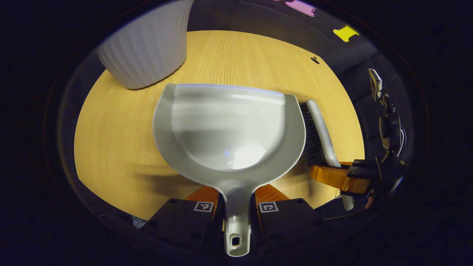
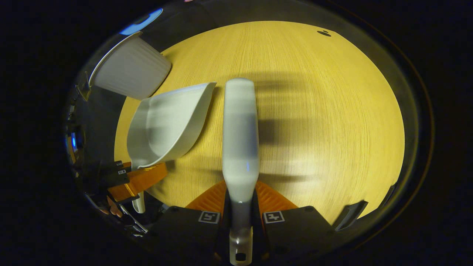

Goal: Pick up the small broom and dustpan from the desktop, sweep the trash into the dustpan with the broom, and then empty the trash into the garbage bin.

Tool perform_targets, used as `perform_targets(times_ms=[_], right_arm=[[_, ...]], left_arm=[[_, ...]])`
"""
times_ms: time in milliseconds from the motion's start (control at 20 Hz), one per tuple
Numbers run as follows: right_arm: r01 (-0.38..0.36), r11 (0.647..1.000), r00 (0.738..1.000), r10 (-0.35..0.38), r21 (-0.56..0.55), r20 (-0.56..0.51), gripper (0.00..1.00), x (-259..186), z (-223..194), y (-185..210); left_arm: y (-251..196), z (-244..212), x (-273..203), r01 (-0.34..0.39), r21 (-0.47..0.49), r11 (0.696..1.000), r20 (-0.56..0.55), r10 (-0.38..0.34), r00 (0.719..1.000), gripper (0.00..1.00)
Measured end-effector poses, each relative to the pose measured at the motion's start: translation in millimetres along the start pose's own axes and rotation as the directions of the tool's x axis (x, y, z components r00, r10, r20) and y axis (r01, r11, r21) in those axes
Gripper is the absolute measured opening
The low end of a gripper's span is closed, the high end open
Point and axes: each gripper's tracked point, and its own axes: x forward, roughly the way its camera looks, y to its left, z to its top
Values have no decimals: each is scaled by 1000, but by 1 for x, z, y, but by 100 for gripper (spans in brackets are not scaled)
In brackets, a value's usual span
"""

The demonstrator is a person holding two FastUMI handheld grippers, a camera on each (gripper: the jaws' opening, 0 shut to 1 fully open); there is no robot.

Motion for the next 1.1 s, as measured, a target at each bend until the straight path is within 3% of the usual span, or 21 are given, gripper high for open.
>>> perform_targets(times_ms=[200,650,700,750,800,850,900,950,1000,1050,1100], right_arm=[[-20,999,1000,21,41,-22,29,-4,3,5],[0,997,1000,2,73,-25,30,-7,6,5],[-1,997,1000,2,74,-16,46,-7,7,5],[-2,997,1000,3,79,-11,37,-11,10,4],[-8,996,1000,8,84,-3,34,-16,11,4],[-4,997,1000,4,83,4,41,-20,14,4],[-4,997,1000,3,76,20,51,-26,16,5],[-10,998,999,7,65,36,61,-34,18,9],[-5,999,998,2,48,55,75,-42,22,12],[3,1000,997,-5,24,77,72,-49,25,13],[11,1000,994,-11,2,105,79,-60,29,14]], left_arm=[[-3,2,-5,-1,-42,999,-45,0,999,29],[-6,-2,-2,-26,-37,999,-66,24,998,30],[-7,-1,-3,-21,-37,999,-63,19,998,31],[-8,-1,-3,-12,-36,999,-62,10,998,29],[-12,-2,-5,2,-39,999,-61,-5,998,33],[-15,-1,-10,11,-40,999,-64,-14,998,39],[-15,-1,-15,5,-34,999,-59,-7,998,67],[-15,0,-21,-1,-25,1000,-45,0,999,76],[-15,2,-28,-6,-18,1000,-33,5,999,78],[-16,2,-35,-7,-14,1000,-21,6,1000,78],[-15,2,-46,-12,-17,1000,-6,12,1000,78]])
